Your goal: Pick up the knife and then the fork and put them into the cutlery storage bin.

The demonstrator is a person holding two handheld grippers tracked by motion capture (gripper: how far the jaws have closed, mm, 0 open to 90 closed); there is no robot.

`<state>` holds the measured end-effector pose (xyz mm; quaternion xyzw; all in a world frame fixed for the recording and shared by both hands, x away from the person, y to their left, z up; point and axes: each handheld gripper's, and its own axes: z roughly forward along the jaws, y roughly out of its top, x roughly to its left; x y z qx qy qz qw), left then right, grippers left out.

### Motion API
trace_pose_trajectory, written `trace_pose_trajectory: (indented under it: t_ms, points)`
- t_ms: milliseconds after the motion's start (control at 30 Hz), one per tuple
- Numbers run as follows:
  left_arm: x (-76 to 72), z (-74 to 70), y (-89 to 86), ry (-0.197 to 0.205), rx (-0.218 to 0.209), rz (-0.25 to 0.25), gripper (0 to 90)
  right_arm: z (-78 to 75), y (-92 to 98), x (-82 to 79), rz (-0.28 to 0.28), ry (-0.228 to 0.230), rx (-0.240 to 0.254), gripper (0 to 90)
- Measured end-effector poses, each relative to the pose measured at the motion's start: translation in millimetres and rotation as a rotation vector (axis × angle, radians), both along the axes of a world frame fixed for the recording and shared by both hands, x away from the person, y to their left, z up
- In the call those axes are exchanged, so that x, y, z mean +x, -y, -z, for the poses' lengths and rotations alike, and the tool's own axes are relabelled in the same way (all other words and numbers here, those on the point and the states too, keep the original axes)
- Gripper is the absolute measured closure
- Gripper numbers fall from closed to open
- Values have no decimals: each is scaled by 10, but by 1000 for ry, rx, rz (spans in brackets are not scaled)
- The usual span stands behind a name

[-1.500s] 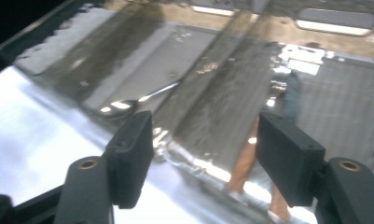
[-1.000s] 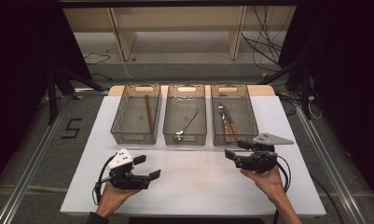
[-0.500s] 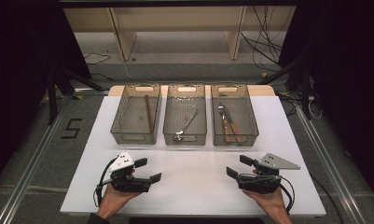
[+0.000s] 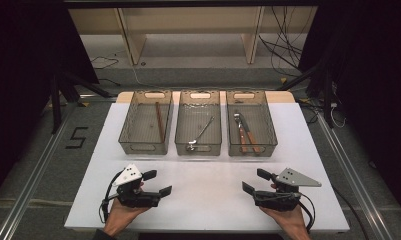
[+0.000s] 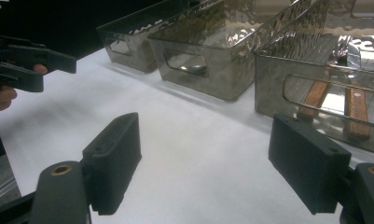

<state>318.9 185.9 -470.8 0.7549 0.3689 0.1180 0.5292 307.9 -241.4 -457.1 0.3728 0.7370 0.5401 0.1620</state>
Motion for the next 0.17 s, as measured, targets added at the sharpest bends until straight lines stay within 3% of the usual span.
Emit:
trace_pose_trajectory:
  t_ms: [167]
  points:
    - [2,4,4,-1,2,2,154,4,-11,-2,1,-1,-6,256]
